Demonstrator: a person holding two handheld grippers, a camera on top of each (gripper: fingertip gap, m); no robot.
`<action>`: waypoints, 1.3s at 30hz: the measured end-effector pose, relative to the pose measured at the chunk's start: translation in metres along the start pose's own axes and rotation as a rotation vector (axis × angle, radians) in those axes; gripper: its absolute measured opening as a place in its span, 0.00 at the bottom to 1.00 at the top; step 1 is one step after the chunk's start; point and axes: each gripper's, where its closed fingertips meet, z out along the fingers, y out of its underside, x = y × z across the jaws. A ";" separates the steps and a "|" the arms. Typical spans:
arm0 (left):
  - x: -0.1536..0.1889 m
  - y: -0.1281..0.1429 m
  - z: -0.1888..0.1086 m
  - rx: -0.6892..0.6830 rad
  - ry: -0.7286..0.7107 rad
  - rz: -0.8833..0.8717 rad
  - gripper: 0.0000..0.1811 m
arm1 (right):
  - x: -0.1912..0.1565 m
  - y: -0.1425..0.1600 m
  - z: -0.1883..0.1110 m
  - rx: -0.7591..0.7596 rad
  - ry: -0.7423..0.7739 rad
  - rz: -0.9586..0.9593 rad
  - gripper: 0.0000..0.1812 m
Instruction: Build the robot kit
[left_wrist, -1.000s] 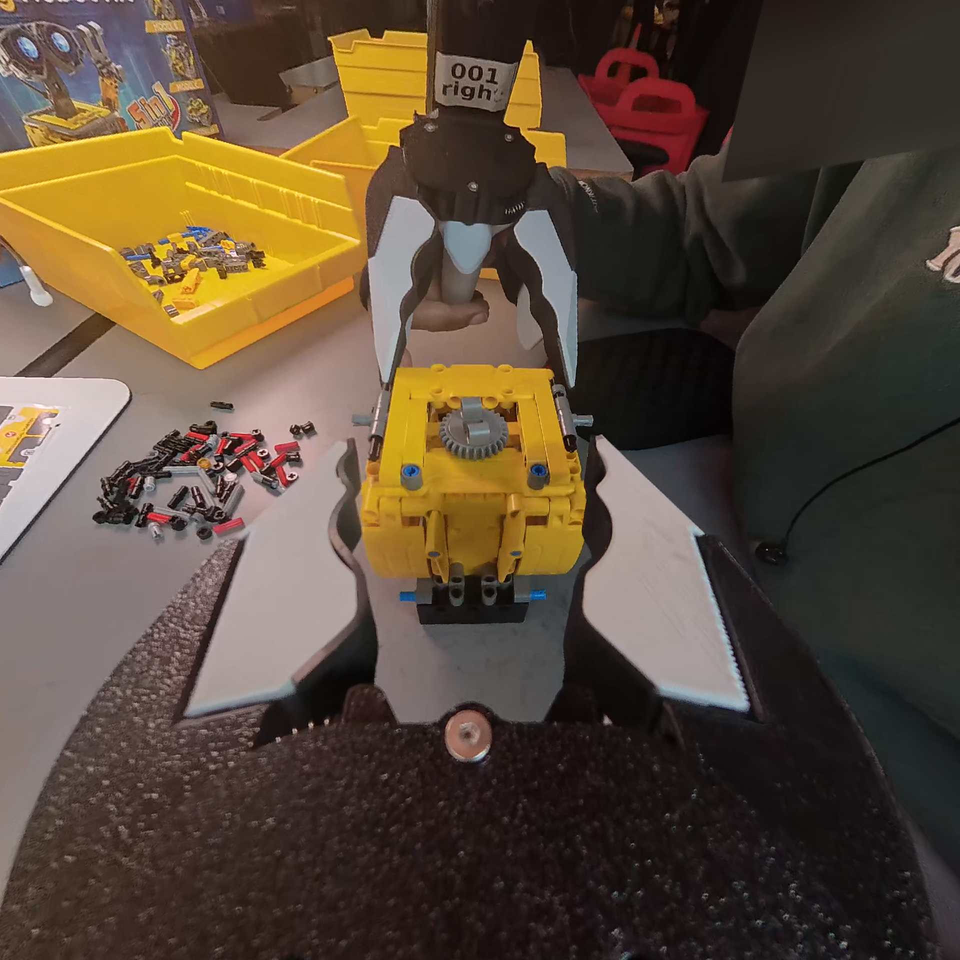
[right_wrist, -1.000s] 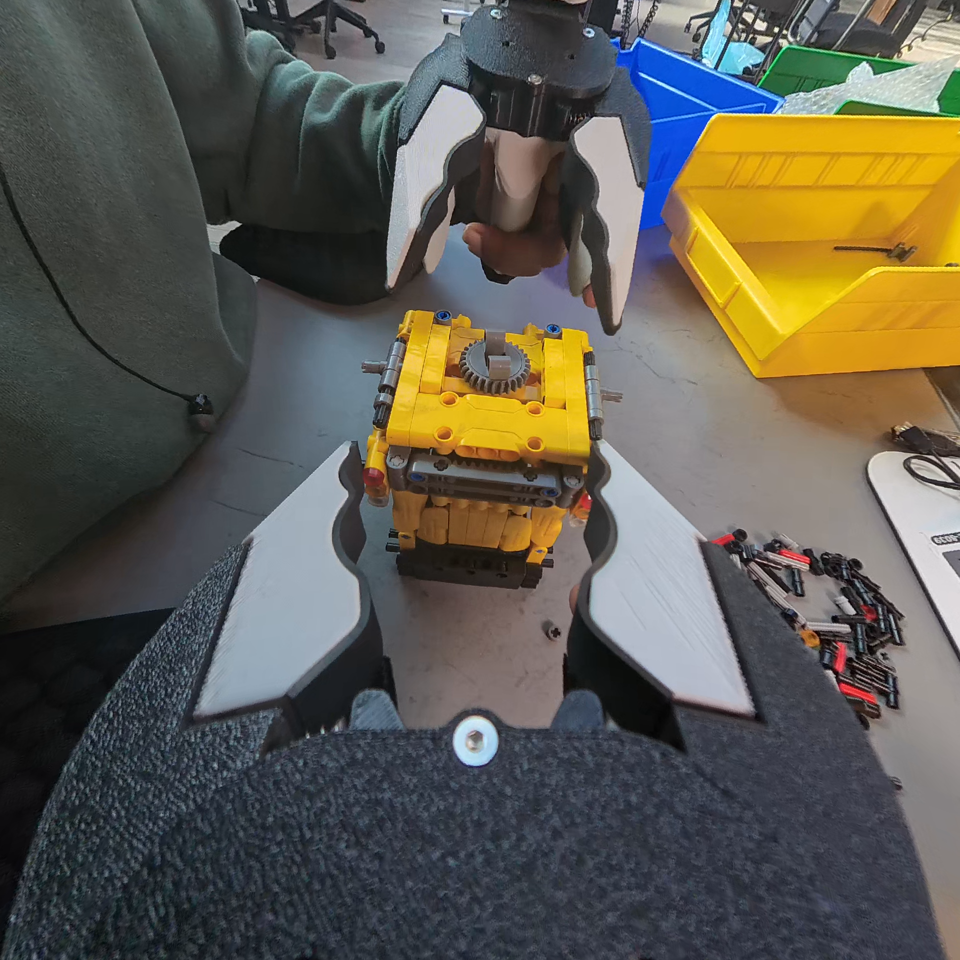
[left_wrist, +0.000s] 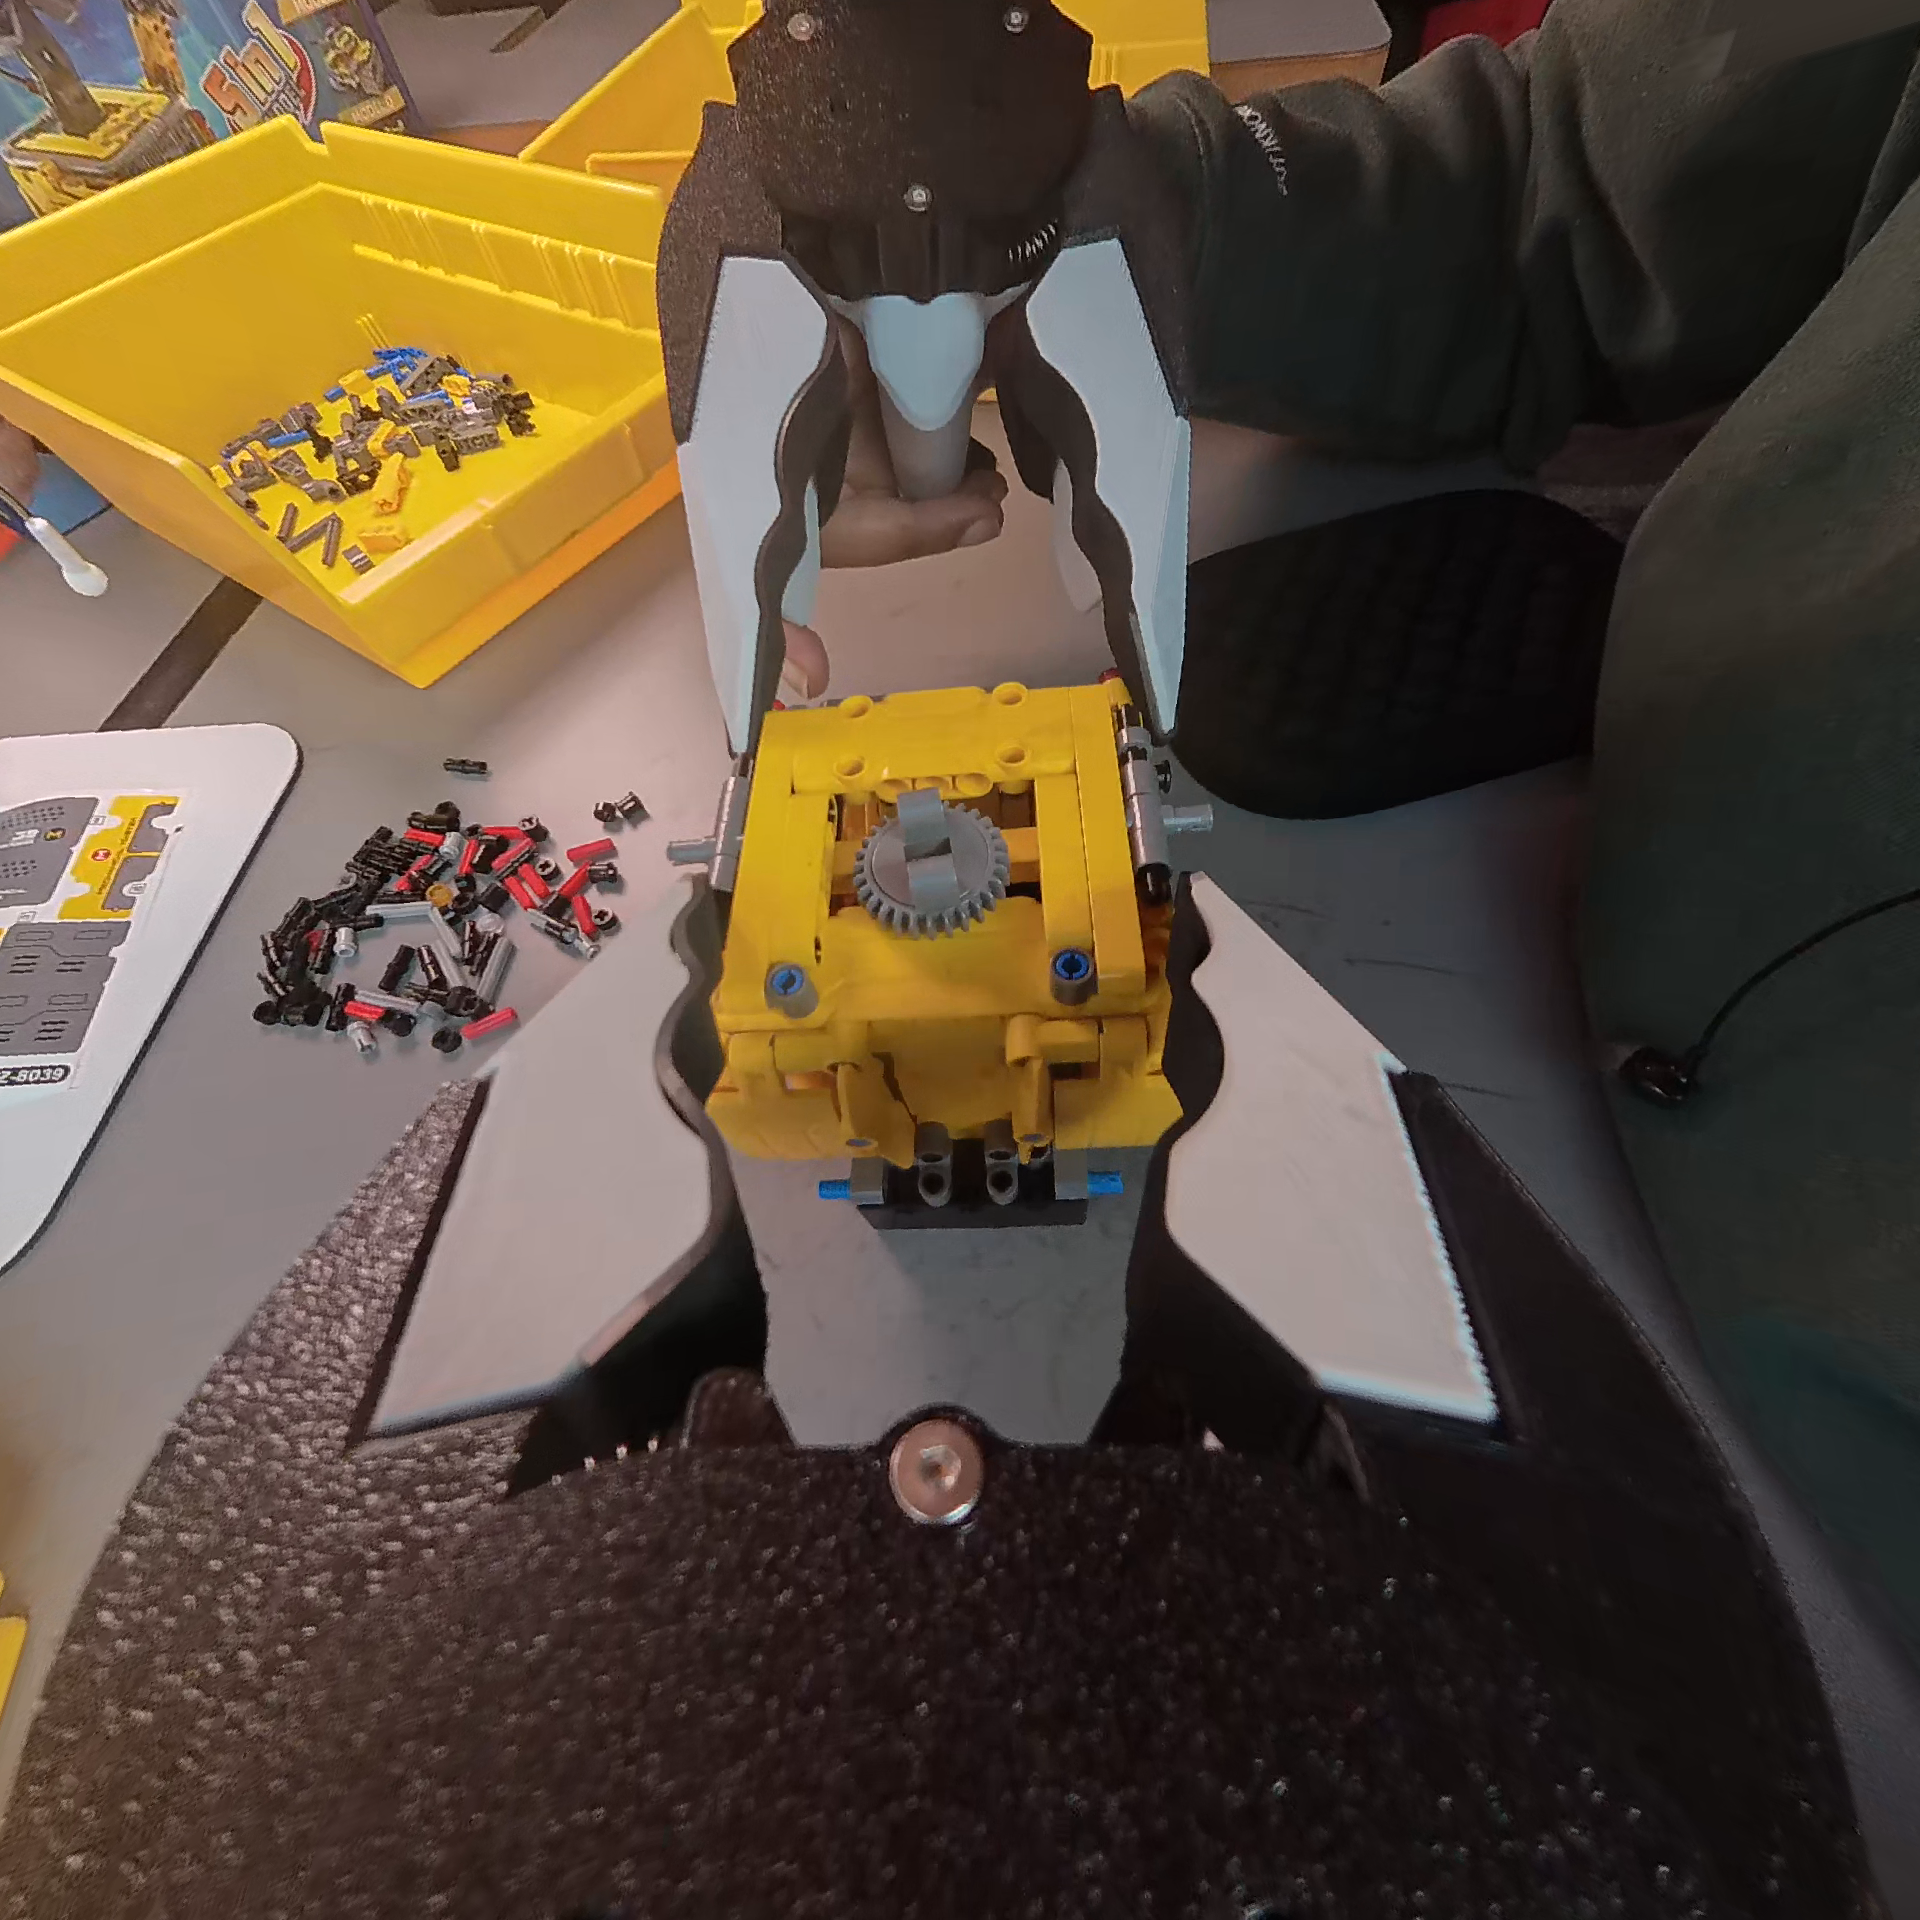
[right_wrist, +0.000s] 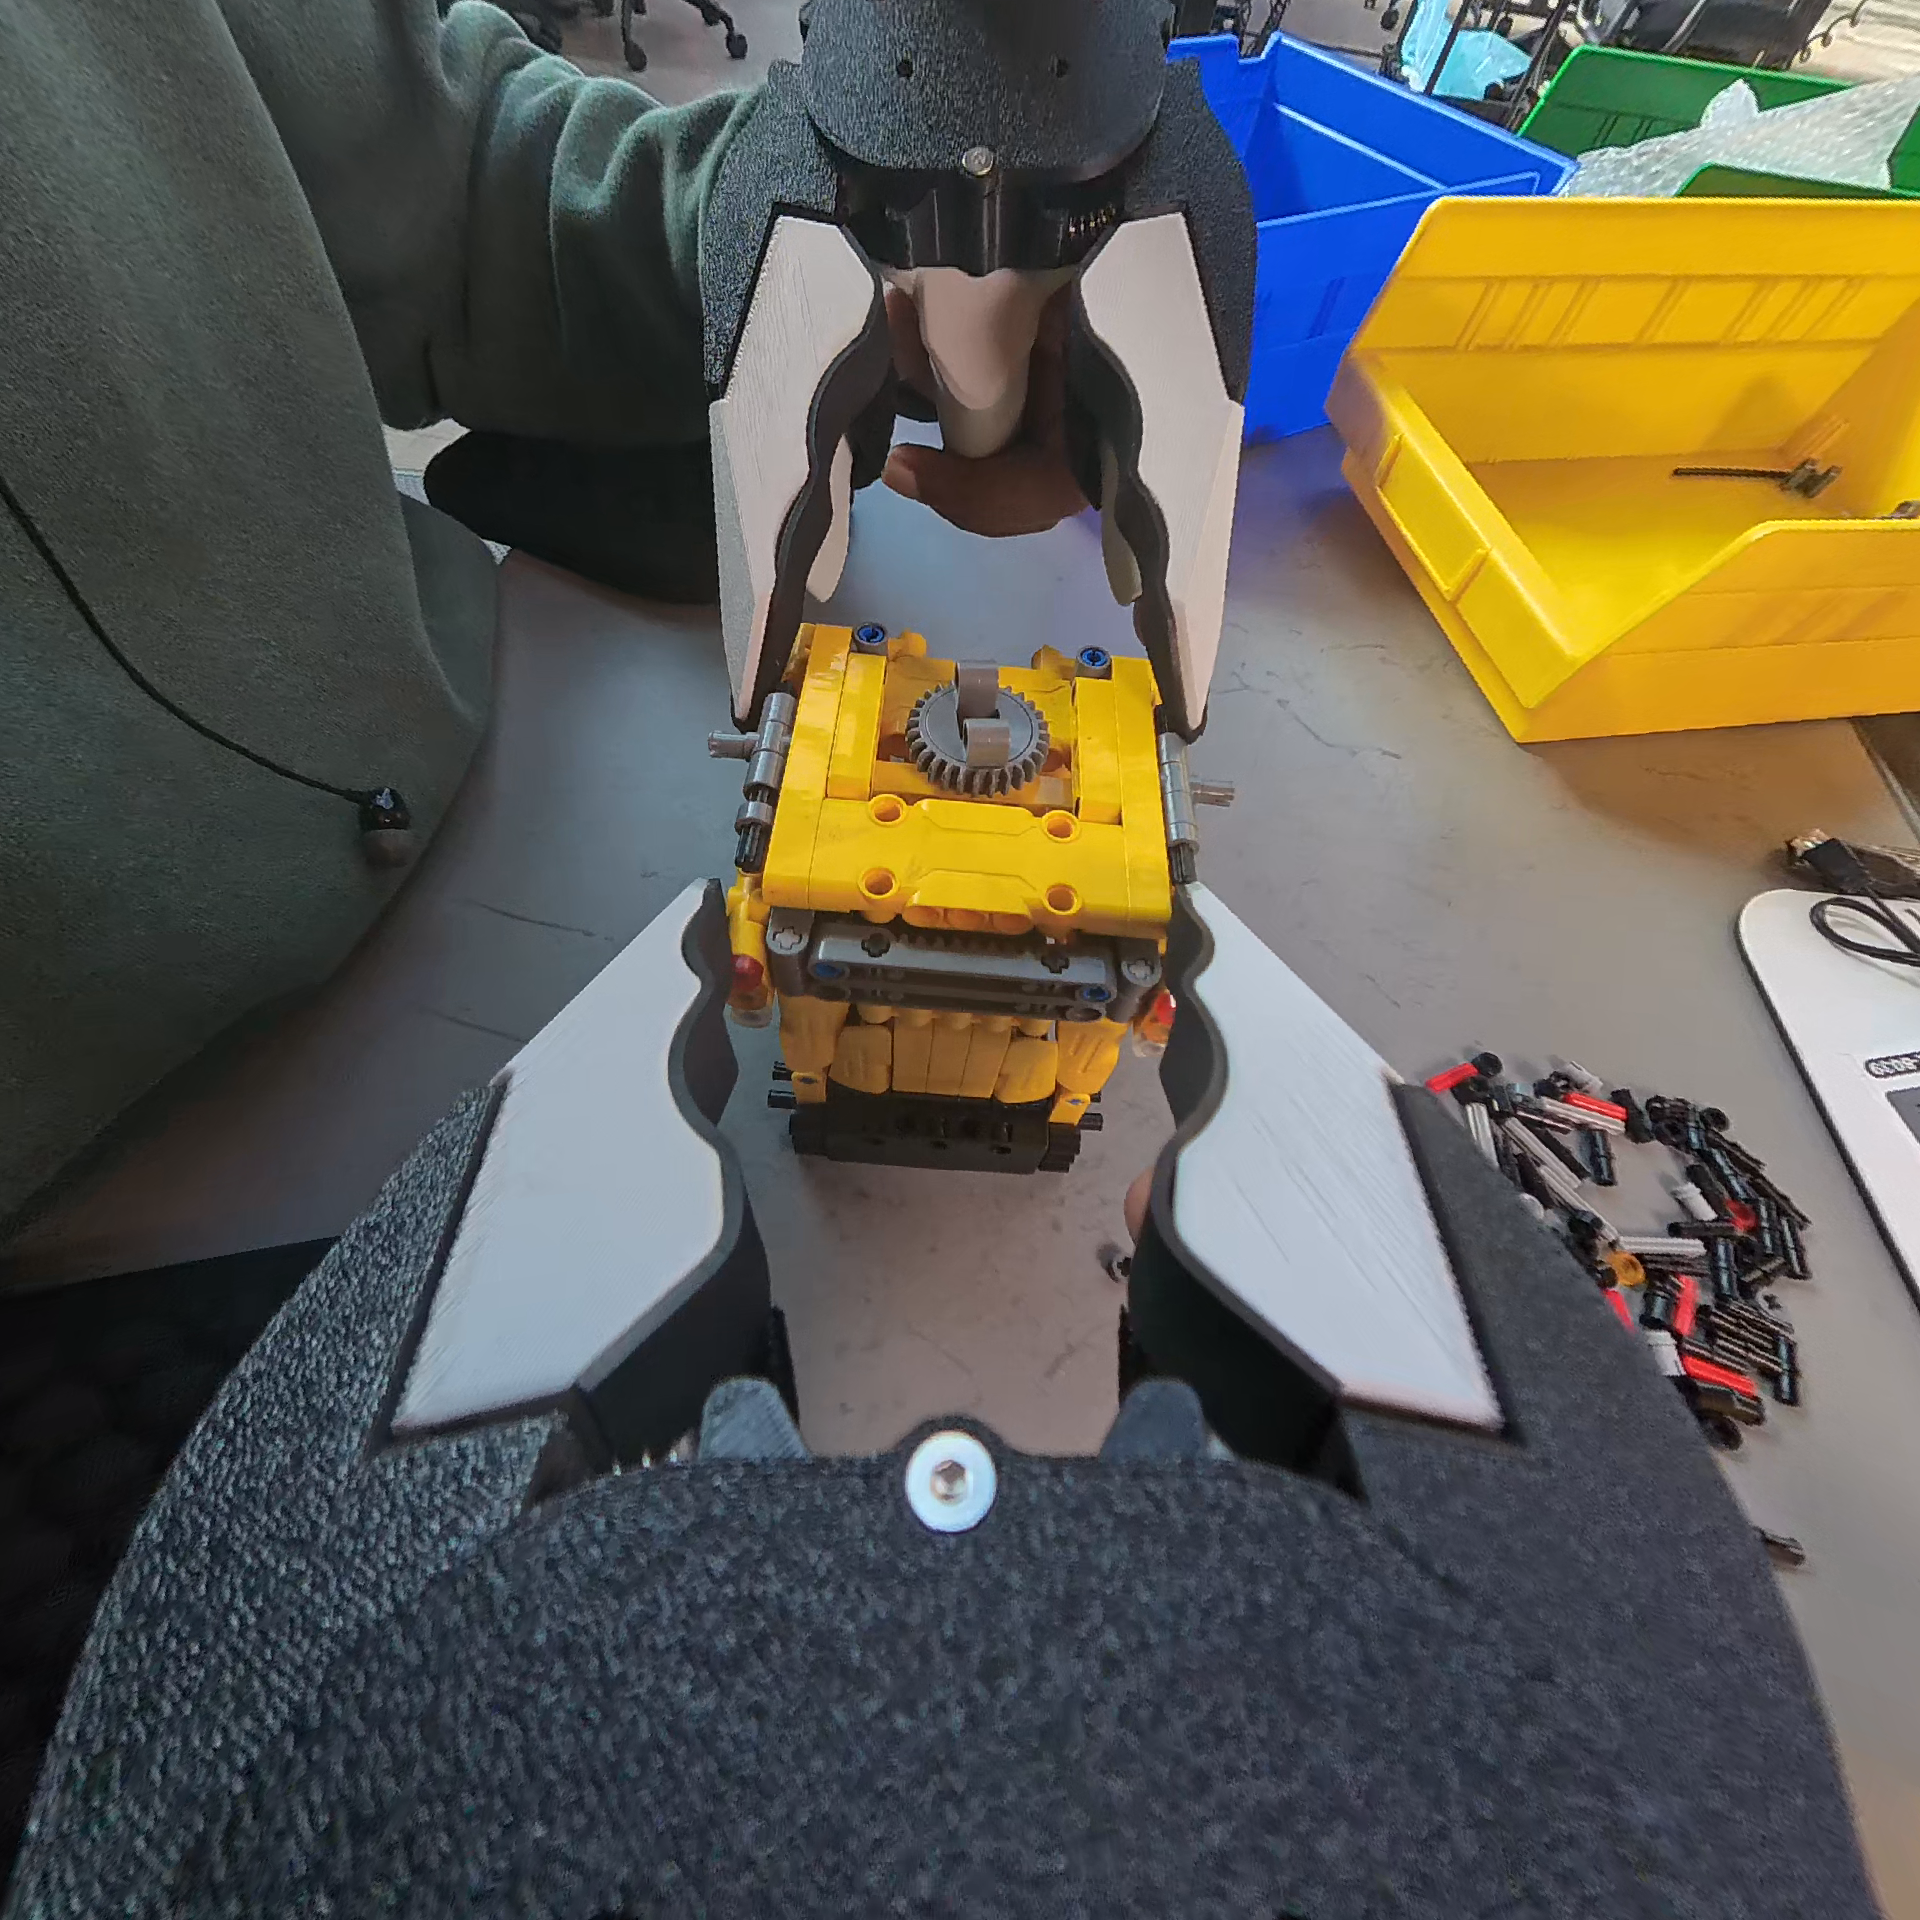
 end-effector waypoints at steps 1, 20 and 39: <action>-0.001 0.000 0.000 0.007 -0.002 0.001 0.47 | 0.000 0.000 0.000 0.000 0.000 0.001 0.46; -0.003 0.006 -0.004 0.006 0.034 -0.024 0.49 | 0.003 -0.001 0.009 0.045 0.001 0.027 0.51; 0.000 0.005 0.000 0.023 0.039 0.002 0.51 | 0.001 -0.003 0.006 0.018 0.014 -0.025 0.48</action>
